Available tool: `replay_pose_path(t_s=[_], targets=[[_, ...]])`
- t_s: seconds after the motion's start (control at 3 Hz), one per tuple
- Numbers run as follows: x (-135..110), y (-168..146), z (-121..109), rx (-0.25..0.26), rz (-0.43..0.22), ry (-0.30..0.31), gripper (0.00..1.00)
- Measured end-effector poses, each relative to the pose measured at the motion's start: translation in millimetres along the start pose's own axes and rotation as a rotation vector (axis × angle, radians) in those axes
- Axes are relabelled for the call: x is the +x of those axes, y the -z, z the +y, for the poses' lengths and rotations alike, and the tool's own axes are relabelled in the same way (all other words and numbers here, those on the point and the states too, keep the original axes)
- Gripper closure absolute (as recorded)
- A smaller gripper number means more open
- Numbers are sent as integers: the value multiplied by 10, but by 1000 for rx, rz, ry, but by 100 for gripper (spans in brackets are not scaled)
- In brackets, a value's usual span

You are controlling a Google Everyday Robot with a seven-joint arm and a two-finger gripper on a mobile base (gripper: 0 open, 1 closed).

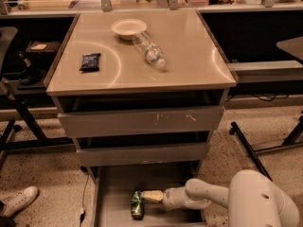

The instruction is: Place green can into bottom drawer

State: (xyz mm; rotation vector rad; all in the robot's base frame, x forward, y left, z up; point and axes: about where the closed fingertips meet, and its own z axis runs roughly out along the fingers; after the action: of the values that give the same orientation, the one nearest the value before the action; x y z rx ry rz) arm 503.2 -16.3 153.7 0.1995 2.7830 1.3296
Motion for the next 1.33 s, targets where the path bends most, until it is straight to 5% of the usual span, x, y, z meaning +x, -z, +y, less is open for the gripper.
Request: replay_pose_path(t_s=[0.33,1.0,1.33], targets=[[42,196,140,22,-25,4,0],[-248,1306,836,166,-265,22,0],[-145,1516,1023,198,-270,75,0]])
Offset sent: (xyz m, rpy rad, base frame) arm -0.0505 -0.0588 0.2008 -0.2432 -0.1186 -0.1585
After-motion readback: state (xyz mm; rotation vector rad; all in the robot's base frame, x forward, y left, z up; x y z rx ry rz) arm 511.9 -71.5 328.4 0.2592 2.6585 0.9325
